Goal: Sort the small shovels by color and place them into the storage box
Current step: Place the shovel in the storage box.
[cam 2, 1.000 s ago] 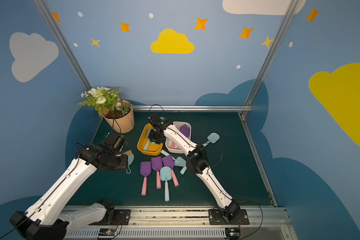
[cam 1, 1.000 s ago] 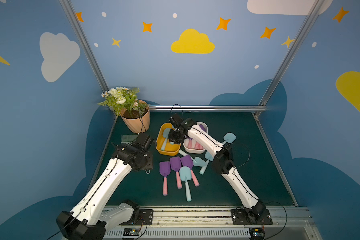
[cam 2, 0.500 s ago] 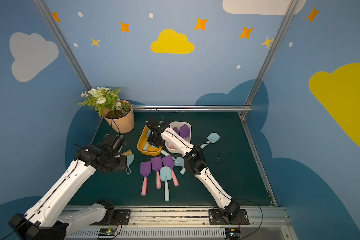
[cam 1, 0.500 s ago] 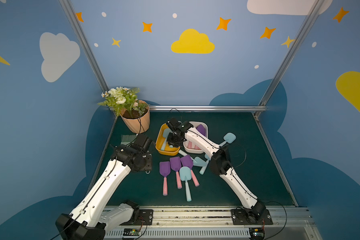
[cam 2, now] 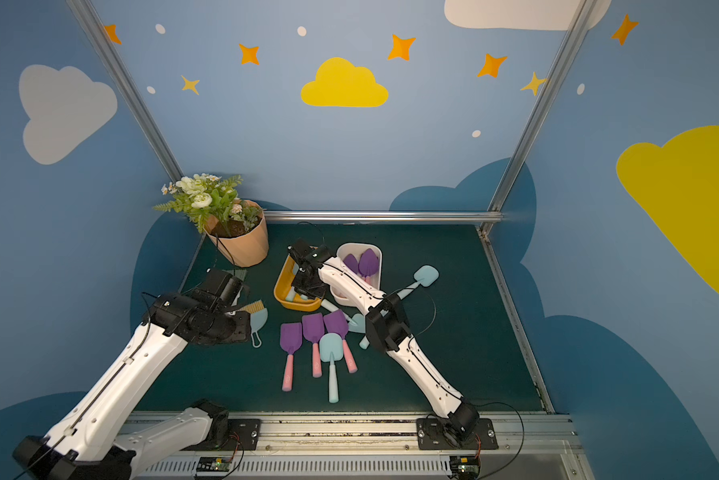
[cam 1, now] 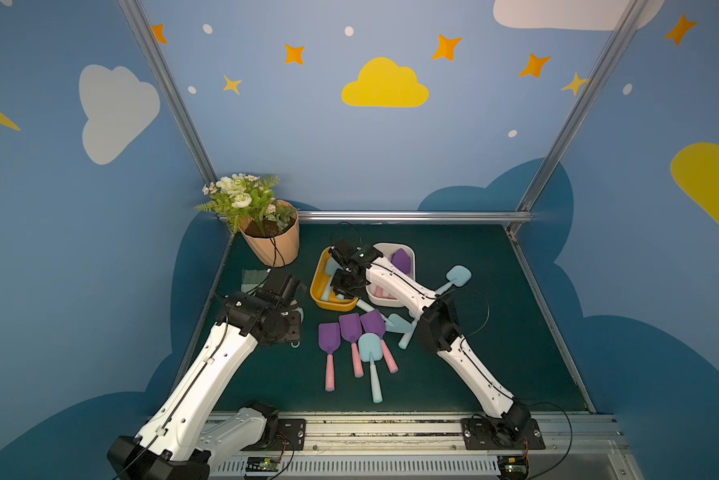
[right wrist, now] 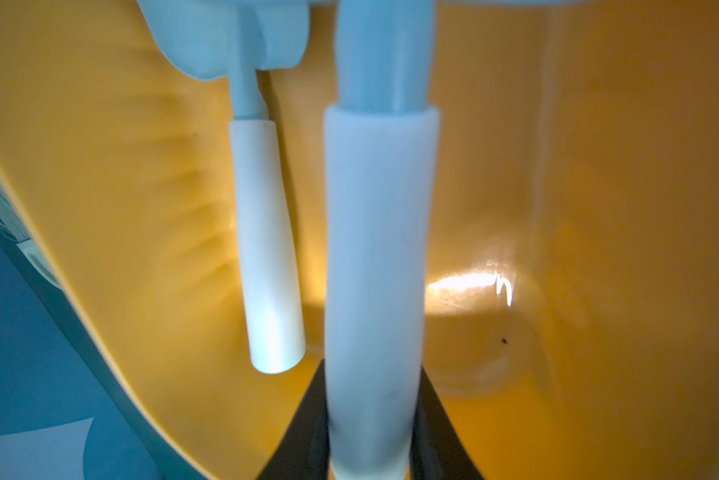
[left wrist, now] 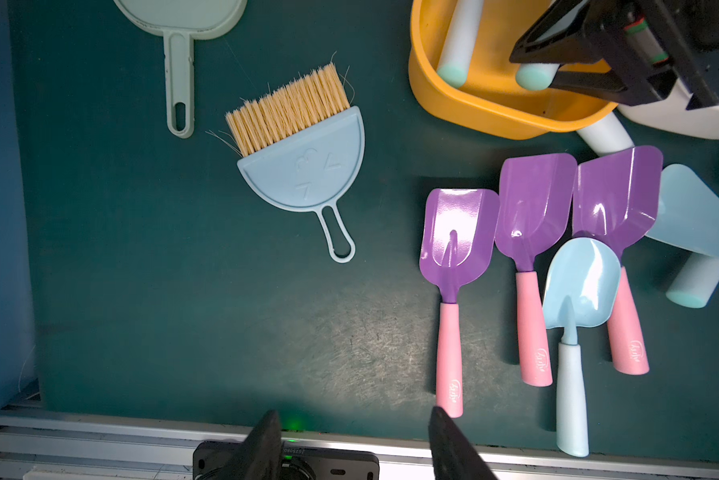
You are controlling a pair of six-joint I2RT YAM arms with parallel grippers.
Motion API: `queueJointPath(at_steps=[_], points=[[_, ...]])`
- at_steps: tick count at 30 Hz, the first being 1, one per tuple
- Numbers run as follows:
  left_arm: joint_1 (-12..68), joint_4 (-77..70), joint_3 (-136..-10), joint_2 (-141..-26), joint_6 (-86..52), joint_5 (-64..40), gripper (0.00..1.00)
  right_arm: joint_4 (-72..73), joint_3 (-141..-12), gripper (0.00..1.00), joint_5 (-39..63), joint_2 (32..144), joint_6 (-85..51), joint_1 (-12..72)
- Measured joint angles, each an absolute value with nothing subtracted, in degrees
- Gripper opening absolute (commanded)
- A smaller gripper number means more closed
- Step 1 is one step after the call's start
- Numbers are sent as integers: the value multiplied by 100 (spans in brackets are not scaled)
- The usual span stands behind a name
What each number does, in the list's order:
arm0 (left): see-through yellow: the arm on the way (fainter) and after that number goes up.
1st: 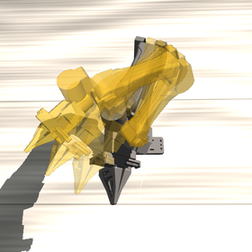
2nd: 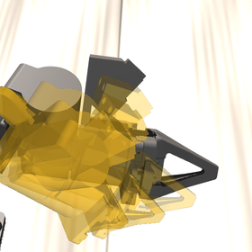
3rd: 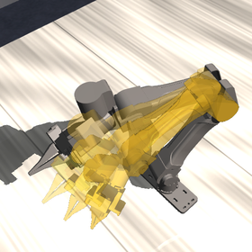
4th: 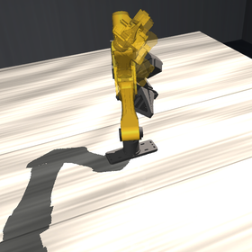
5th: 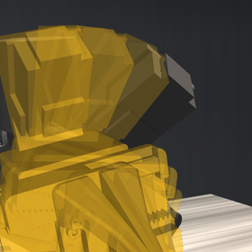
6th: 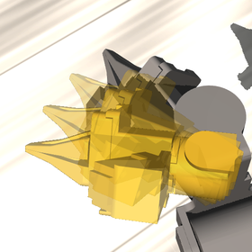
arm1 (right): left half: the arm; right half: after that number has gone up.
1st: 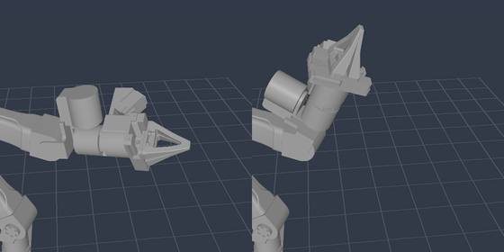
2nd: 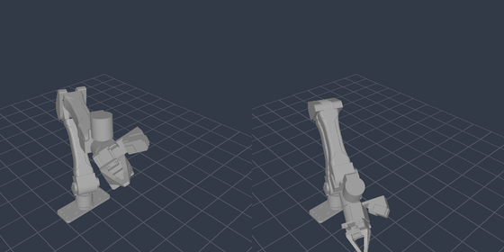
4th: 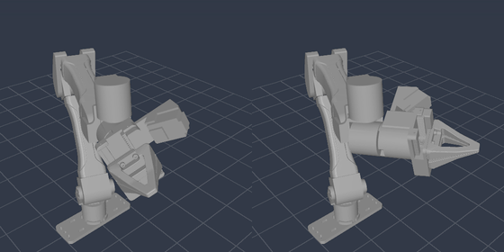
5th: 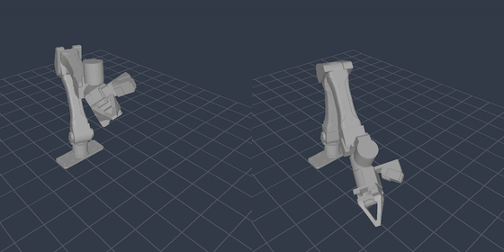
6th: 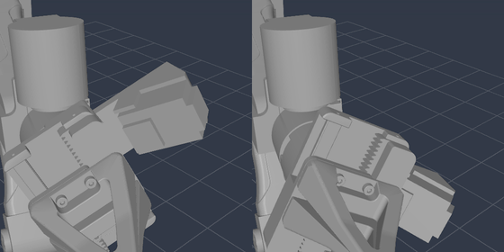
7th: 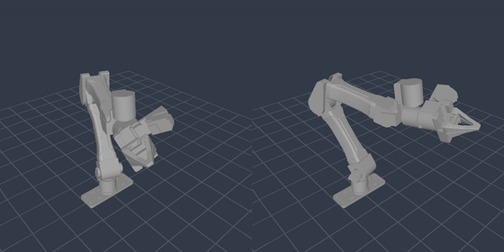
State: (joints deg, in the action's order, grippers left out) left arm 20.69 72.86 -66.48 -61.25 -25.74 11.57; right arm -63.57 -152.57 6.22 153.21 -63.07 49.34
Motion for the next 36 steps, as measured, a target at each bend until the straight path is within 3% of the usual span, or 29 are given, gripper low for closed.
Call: queueJointPath(at_steps=[36], points=[[2060,7284,-6648,-6110,-2571,1157,49,-6285,-15279,0,893,15541,-6479,4960]])
